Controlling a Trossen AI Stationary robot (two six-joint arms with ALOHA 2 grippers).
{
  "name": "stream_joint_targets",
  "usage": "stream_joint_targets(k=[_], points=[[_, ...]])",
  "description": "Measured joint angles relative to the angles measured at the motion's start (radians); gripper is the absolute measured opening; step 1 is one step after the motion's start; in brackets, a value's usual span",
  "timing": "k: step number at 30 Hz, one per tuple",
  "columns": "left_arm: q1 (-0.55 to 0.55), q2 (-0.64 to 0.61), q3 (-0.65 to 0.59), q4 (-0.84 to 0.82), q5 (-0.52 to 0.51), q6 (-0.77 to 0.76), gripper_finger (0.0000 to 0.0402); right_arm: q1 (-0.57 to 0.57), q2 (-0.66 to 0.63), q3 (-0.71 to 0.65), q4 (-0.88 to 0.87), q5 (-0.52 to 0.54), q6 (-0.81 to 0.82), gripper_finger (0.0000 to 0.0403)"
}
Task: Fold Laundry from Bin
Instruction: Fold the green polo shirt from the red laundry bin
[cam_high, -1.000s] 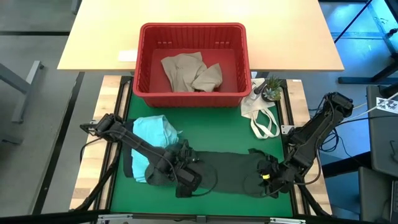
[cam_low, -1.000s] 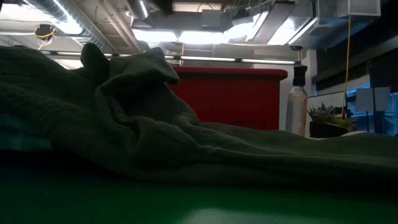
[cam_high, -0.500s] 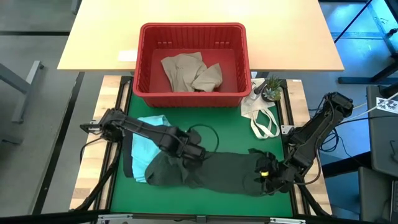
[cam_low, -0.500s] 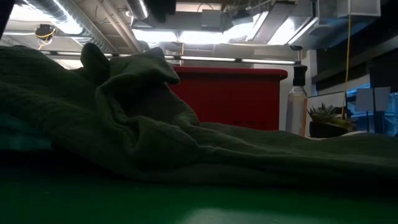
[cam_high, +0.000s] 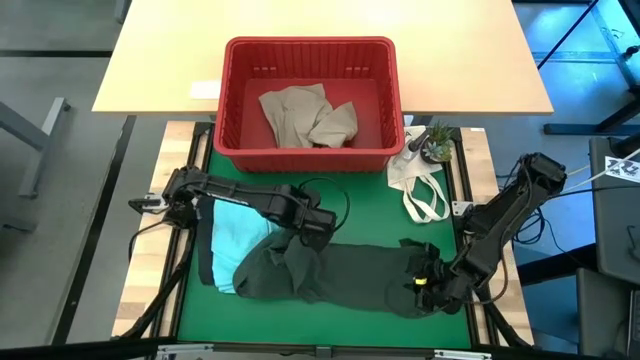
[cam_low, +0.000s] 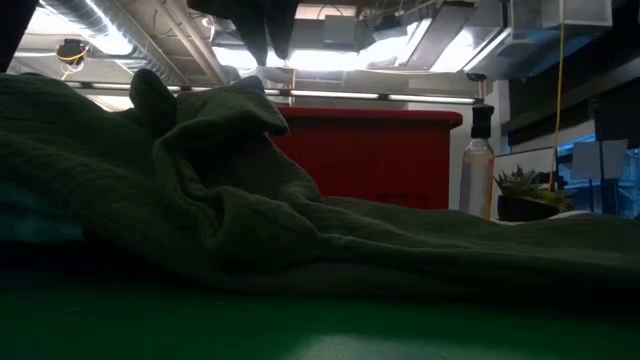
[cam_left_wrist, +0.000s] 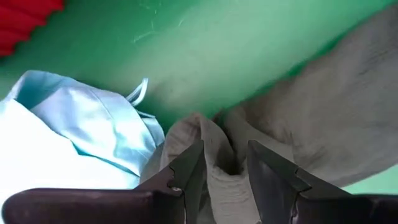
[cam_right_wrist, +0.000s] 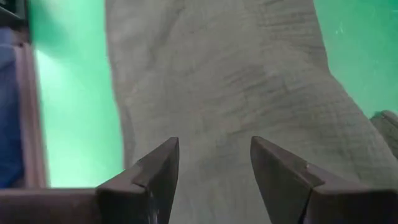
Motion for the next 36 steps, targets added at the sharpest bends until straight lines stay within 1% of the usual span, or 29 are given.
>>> stream_joint_targets(k=[4,8,12,16,22,36], points=[[0.002,0.010,-0.009,-0.003,0.016,-0.023,0.0115,0.000,0.070,0.000,0.002,-0.001,-0.002,0.0198],[0.001,0.010,-0.048,-0.004,0.019,-0.044,0.0115,0.000,0.128,0.000,0.003,-0.001,-0.002,0.0198],[0.001,0.011,-0.099,0.009,0.069,-0.052,0.0115,0.000,0.174,0.000,0.003,-0.001,-0.002,0.0198],[0.001,0.011,-0.136,0.045,0.072,-0.052,0.0115,0.000,0.209,0.000,0.004,0.006,-0.003,0.0198],[0.002,0.011,-0.148,0.082,0.076,-0.052,0.0115,0.000,0.262,0.000,0.007,0.015,-0.002,0.0198],[0.001,0.011,-0.148,0.059,0.097,-0.051,0.0115,0.000,0.283,0.002,0.022,0.037,-0.002,0.0198]])
